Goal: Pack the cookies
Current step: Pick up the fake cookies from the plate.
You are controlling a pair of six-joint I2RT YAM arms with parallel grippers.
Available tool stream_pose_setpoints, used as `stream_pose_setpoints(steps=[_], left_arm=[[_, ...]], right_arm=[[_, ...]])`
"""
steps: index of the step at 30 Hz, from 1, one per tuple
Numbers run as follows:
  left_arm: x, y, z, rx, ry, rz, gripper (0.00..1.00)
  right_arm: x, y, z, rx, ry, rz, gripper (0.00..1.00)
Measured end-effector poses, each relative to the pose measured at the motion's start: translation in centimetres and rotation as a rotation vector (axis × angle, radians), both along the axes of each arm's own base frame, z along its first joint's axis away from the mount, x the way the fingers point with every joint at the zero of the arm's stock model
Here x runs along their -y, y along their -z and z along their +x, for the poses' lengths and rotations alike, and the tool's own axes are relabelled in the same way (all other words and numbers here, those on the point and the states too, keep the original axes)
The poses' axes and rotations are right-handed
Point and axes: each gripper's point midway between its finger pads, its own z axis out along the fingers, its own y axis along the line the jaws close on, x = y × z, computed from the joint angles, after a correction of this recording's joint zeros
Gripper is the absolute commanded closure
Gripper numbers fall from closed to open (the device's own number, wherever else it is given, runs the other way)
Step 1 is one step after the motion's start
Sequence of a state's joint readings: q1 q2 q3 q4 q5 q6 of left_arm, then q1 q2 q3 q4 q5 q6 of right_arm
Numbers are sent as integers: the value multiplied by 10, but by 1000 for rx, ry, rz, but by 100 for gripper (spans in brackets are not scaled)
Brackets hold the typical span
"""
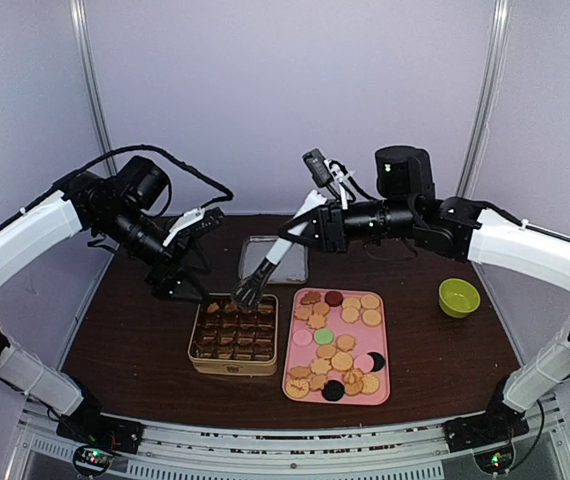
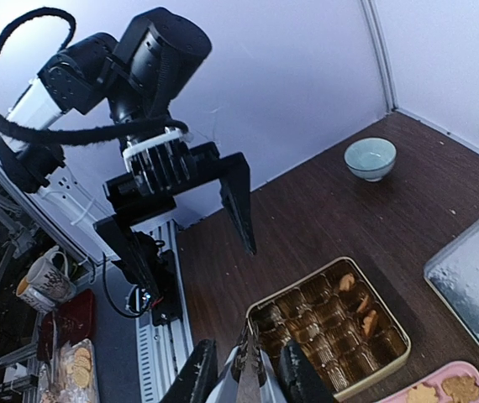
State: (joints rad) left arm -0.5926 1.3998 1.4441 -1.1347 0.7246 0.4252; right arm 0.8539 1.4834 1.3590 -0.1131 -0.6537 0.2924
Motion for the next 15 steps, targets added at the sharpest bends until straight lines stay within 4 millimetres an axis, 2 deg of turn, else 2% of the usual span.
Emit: stream_pose_setpoints(steps=[3, 9, 15], left_arm=[[-11, 10, 8, 18, -58, 37, 2], [-44, 16, 30, 63, -197, 88, 2], [-93, 29, 57, 38, -380, 119, 2]], right_arm=[[16, 15, 4, 9, 64, -55, 79], [67, 44, 20, 50, 278, -182, 79], [112, 84, 28, 72, 466, -309, 78]])
